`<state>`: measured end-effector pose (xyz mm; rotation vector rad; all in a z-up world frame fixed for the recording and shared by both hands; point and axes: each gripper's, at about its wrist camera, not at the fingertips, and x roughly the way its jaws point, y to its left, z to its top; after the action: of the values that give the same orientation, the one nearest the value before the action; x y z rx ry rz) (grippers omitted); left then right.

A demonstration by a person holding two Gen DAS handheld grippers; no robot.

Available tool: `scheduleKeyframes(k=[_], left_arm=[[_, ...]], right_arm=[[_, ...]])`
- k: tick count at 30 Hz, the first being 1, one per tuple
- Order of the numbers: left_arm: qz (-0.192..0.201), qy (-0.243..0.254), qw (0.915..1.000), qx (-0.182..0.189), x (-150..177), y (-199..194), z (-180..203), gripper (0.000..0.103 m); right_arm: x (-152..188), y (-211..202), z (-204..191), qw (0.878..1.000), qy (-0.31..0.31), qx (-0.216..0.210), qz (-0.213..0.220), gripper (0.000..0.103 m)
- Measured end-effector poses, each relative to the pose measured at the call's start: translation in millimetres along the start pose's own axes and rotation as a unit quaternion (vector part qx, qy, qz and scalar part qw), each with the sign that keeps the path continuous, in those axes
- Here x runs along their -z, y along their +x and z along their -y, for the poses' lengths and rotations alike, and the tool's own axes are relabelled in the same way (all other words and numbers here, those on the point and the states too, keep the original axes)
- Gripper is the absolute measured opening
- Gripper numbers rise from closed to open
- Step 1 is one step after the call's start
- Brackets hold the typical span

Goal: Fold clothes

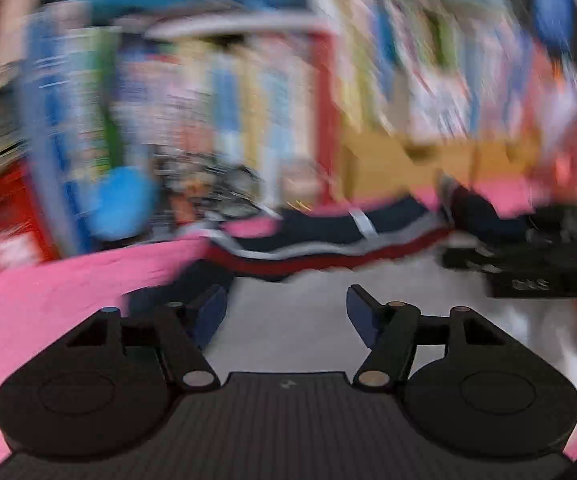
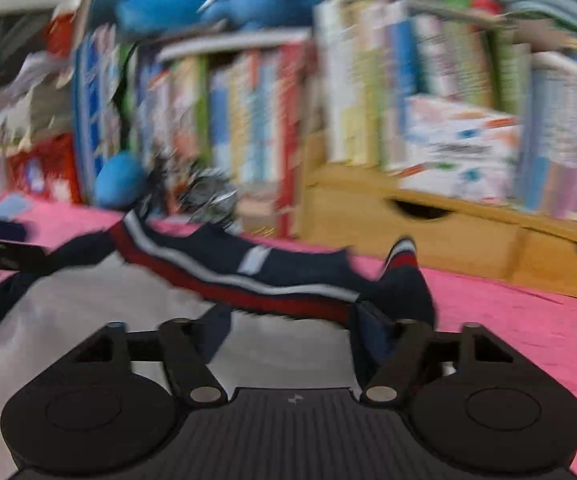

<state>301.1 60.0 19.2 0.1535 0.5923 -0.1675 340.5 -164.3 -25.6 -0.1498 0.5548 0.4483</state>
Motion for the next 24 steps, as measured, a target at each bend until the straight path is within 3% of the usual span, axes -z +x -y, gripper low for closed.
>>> scheduleKeyframes(k=[1, 3, 5, 6, 7, 9, 12, 14, 15, 16, 17, 19, 21, 23, 24], left_arm=[[-0.016, 0.033, 0.9992, -0.015, -2, 19, 12, 0.063], [-0.022, 0.068, 0.9959, -0.056, 2, 46, 23, 0.064], [-0.022, 0.040, 0.9964, -0.072, 5, 62, 2, 0.071], [-0.023, 0.008, 0.9975, -0.066, 8, 65, -13, 0.081], [-0.024, -0.021, 0.9978, -0.057, 11, 67, -27, 0.081], [-0.029, -0.037, 0.9968, -0.064, 13, 67, -39, 0.080], [-0.034, 0.003, 0.9913, -0.127, 16, 59, -42, 0.080], [-0.041, -0.005, 0.9877, -0.150, 24, 49, -59, 0.080], [-0.044, -0.009, 0.9858, -0.162, 28, 44, -67, 0.081], [-0.043, -0.013, 0.9838, -0.173, 33, 37, -72, 0.082], [-0.040, -0.018, 0.9820, -0.183, 37, 28, -77, 0.082], [-0.028, -0.026, 0.9812, -0.189, 44, 6, -79, 0.080], [-0.004, -0.023, 0.9844, -0.174, 51, -17, -66, 0.080], [0.026, -0.009, 0.9911, -0.130, 61, -43, -38, 0.080], [0.038, -0.003, 0.9938, -0.104, 66, -57, -23, 0.080]], right_arm=[[2, 8, -1, 1.000, -0.008, -0.002, -0.010, 0.044], [5, 24, -2, 0.999, -0.024, -0.004, -0.028, 0.035], [13, 28, 14, 0.999, -0.038, 0.009, -0.027, 0.046], [13, 24, 29, 0.999, -0.021, 0.005, -0.028, 0.060], [14, 21, 44, 1.000, 0.004, 0.002, -0.029, 0.079], [17, 17, 72, 0.998, 0.053, -0.006, -0.034, 0.080], [23, 4, 107, 0.992, 0.117, -0.009, -0.040, 0.078], [26, -11, 125, 0.988, 0.147, 0.005, -0.038, 0.081], [28, -19, 134, 0.986, 0.161, 0.016, -0.038, 0.084], [29, -27, 140, 0.984, 0.162, 0.057, -0.049, 0.097], [30, -36, 145, 0.981, 0.159, 0.099, -0.059, 0.095], [34, -59, 134, 0.976, 0.094, 0.187, -0.059, 0.090], [38, -91, 104, 0.986, 0.017, 0.165, -0.019, 0.090], [40, -122, 72, 0.989, -0.056, 0.138, 0.021, 0.090], [39, -133, 51, 0.992, -0.070, 0.099, 0.038, 0.090]])
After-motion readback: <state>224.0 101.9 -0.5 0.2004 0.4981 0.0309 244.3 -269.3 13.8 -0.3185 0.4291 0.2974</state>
